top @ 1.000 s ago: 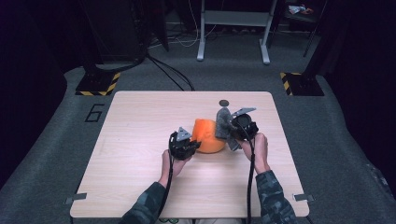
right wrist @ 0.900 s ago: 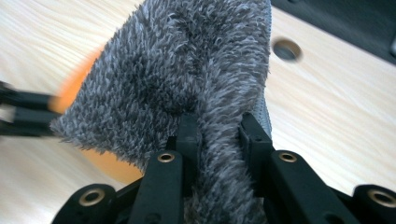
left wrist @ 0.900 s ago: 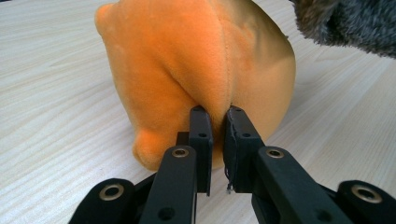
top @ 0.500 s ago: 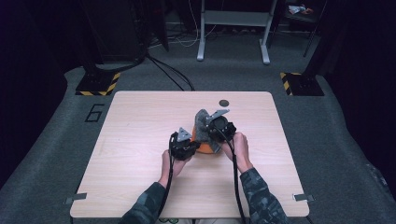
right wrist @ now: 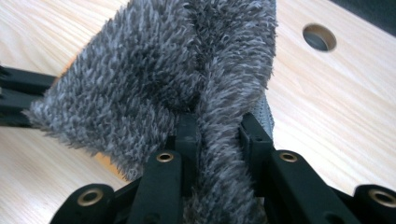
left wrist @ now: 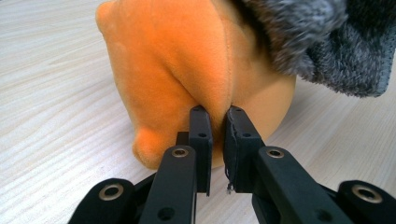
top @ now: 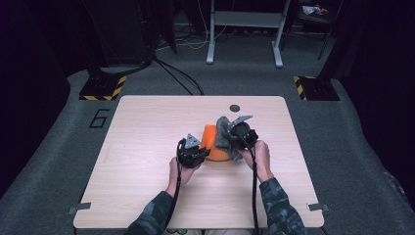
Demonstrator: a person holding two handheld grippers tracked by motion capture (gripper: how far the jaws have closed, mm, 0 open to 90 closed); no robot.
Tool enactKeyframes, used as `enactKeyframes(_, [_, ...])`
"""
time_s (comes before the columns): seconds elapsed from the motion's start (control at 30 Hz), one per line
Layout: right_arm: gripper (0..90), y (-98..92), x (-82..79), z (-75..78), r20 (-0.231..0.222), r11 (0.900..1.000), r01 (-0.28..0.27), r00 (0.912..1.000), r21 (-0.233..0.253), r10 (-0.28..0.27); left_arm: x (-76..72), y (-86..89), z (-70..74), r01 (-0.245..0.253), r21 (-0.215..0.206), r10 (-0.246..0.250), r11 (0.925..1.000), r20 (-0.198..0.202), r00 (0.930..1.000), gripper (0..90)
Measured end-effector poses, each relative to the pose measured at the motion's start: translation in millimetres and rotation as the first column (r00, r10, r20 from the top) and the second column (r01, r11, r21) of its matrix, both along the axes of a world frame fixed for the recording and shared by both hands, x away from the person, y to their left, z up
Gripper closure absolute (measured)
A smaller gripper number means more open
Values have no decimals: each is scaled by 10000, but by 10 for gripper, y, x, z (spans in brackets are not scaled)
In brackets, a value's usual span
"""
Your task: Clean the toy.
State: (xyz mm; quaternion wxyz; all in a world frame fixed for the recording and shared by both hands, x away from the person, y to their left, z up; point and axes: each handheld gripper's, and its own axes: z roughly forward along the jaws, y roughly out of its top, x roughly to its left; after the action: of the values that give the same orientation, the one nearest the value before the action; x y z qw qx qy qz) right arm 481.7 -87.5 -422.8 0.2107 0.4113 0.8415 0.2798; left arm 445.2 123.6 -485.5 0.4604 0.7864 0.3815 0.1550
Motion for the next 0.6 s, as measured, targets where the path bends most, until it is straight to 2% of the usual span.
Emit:
enactKeyframes(0.37, [732,-189,47,-133,-394,9985,534,9978,-102,-538,7,5,0,30,72,-30,10000,-21,10000,821])
enactKeyframes(0.47, [732,-216,66,-191,-574,9977,639,9962,-225,-651,7,2,-1,14,66,-14,10000,-10,10000,821])
enactKeyframes(0.53, [732,-247,92,-260,-894,9961,842,9922,-271,-863,5,-3,-2,2,18,-2,10000,-33,10000,821])
enactKeyframes(0.6, [732,-255,96,-279,-1032,9945,968,9896,-390,-1004,5,-4,-1,6,27,-5,10000,-23,10000,821])
